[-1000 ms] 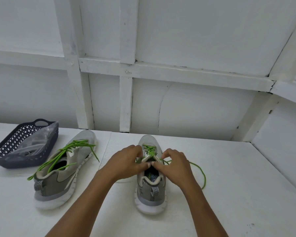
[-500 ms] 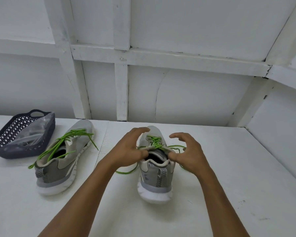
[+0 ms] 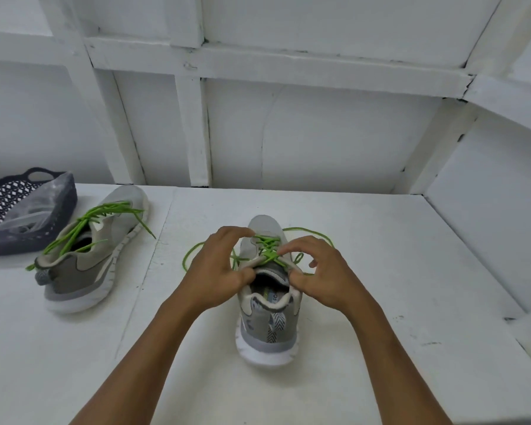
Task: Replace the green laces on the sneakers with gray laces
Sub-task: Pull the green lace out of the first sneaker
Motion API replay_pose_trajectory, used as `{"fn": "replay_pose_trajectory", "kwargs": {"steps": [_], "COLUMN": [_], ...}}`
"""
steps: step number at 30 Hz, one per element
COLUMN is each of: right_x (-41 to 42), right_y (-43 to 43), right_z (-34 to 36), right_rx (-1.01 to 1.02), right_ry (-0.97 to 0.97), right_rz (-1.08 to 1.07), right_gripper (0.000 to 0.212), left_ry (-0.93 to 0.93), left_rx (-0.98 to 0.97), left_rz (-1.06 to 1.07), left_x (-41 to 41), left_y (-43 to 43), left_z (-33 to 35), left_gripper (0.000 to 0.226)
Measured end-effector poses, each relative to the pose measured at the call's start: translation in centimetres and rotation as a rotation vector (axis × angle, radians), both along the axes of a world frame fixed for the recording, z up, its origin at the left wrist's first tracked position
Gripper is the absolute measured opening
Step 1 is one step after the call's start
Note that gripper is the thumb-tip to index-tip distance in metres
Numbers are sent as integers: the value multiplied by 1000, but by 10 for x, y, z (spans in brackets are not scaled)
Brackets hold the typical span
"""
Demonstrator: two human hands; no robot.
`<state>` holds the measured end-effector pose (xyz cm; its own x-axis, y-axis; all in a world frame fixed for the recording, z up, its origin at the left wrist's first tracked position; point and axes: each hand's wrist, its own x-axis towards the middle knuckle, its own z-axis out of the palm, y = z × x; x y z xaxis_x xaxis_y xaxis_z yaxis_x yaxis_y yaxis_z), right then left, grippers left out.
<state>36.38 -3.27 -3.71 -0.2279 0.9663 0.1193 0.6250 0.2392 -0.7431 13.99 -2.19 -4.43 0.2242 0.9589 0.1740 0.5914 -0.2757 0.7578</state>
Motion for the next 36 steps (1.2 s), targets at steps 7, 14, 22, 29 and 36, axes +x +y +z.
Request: {"fn": "replay_pose_trajectory", "kwargs": {"steps": [7,14,22,29,36], "right_x": [-10,-23,-32,-31,-34], "right_y": [-13,-9,-4,-7,-14], "right_z": [-8,-4,-21,-3,13], "right_rx": [66,192,-380,-73,162], "right_ry": [-113,-119,902,289,-1], "right_rz": [90,32,-397,-138,-122], "right_gripper": [45,14,17,18,23], "left_ry": [72,94,15,-59,89], "left_rx": [25,87,-9,-106,-58], "left_rz": [69,150,201,172,52], "left_x": [9,6,11,5,-2], "left_y": [-22,-35,-38,-32,-20], "left_z": [-11,-11,-11,-17,-7], "left_gripper": [61,36,26,24,26]}}
